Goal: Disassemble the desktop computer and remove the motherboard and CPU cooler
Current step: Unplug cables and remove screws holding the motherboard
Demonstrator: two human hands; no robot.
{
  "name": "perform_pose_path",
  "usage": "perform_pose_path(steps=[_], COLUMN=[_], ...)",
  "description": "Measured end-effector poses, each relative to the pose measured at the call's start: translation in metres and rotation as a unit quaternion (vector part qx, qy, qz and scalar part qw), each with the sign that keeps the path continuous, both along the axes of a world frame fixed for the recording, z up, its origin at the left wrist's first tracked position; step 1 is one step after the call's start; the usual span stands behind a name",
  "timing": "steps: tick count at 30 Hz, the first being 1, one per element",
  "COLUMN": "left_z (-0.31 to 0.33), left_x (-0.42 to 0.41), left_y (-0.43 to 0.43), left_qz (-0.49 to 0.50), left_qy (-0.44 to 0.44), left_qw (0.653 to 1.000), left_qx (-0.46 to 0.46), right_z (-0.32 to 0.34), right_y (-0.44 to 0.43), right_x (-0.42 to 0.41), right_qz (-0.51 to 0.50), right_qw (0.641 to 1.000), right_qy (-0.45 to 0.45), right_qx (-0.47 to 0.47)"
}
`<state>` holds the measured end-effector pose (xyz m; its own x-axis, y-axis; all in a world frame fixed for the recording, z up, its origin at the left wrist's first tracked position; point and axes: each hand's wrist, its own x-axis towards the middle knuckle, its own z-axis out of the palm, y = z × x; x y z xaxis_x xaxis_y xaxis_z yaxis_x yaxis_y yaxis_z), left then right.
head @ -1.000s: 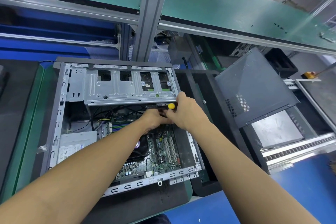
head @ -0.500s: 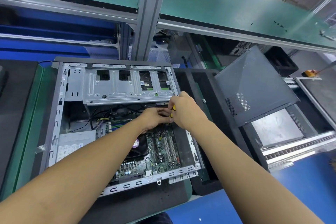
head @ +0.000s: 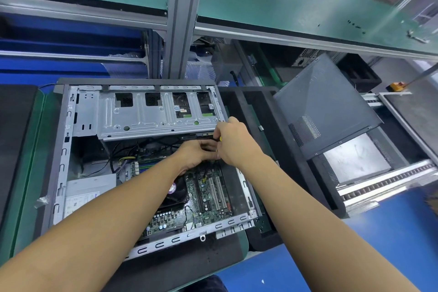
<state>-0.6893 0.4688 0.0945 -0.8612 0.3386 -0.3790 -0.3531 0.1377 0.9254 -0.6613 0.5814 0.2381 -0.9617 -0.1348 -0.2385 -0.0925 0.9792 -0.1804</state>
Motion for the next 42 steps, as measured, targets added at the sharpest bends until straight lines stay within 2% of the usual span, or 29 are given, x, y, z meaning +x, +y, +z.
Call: perform_pose_path(steps=[2,6,11,14,17,20,25,29,32,36,42], left_z=[0.001,0.005,0.006,0.005,0.004,0.005,0.006,0.005,0.004,0.006,0.008], left_x=[0.0,0.001,0.002,0.003,0.003,0.002,0.002,0.003,0.002,0.002,0.002], left_y=[0.002,0.002,-0.004,0.0,0.003,0.003,-0.005,-0.002,0.0,0.001,-0.005], left_qz=[0.002,-0.007,-0.032,-0.017,0.012,0.017,-0.018,-0.001,0.009,-0.009,-0.029], left_qy=[0.005,0.022,0.027,0.028,0.023,0.009,-0.028,-0.015,-0.008,-0.001,-0.001], left_qw=[1.0,0.999,0.999,0.999,1.0,1.0,0.999,1.0,1.0,1.0,1.0], left_qx=[-0.019,-0.023,-0.017,-0.01,-0.015,-0.013,0.033,0.015,-0.004,-0.011,-0.012], right_z=[0.0,0.002,0.002,0.005,0.006,0.007,0.01,0.012,0.01,0.004,0.004], right_y=[0.001,0.004,0.001,0.005,0.007,0.008,0.005,0.004,0.003,0.002,0.003], right_x=[0.002,0.001,0.001,0.0,0.001,-0.001,-0.002,-0.004,-0.002,-0.002,-0.001], right_qz=[-0.023,-0.062,-0.019,-0.009,-0.042,-0.071,-0.017,-0.016,-0.041,-0.068,-0.017], right_qw=[1.0,0.997,1.0,1.0,0.998,0.997,1.0,0.999,0.999,0.998,1.0], right_qy=[0.014,0.028,0.011,-0.014,-0.016,0.011,0.004,-0.028,-0.016,0.005,-0.022], right_qx=[-0.014,0.021,0.009,-0.01,-0.039,-0.001,0.018,0.007,-0.025,-0.003,0.015])
